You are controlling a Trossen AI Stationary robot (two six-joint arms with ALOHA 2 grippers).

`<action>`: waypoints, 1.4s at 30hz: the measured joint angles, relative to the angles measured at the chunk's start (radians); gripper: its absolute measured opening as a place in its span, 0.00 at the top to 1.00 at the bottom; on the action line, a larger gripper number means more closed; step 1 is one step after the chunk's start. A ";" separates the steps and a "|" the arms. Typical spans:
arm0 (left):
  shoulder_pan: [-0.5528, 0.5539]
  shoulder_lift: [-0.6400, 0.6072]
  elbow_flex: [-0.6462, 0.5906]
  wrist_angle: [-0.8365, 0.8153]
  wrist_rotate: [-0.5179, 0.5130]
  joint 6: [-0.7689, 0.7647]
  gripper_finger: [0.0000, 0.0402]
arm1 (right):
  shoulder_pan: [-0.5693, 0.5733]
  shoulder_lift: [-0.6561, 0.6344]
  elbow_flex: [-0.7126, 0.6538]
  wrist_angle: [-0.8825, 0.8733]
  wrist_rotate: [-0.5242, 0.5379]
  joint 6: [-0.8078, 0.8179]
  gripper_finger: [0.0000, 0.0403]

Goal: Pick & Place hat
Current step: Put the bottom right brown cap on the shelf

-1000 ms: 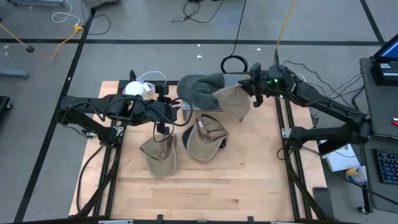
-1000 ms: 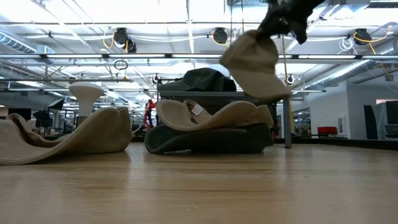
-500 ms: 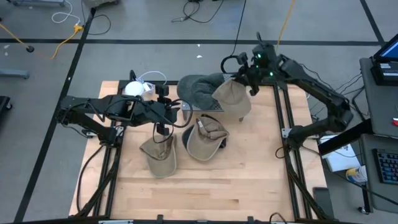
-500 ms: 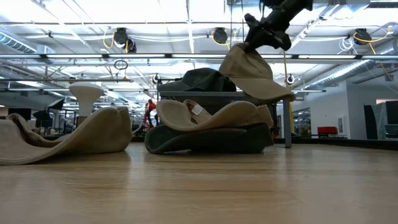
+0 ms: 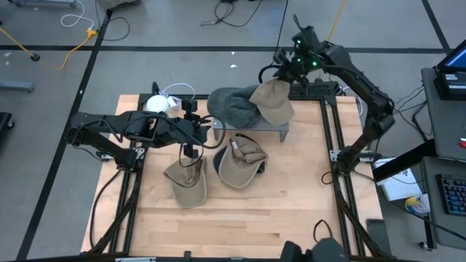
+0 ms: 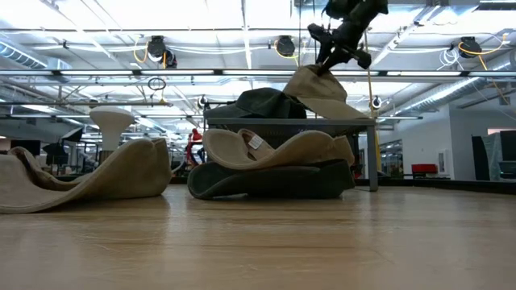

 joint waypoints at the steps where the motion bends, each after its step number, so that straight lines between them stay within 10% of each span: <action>1: 0.000 0.000 0.000 0.000 0.000 0.000 0.79 | 0.001 0.018 0.022 -0.024 0.002 -0.037 0.91; 42: 0.000 0.000 0.000 0.003 0.000 -0.075 0.79 | 0.029 0.043 0.093 -0.133 -0.063 -1.079 0.91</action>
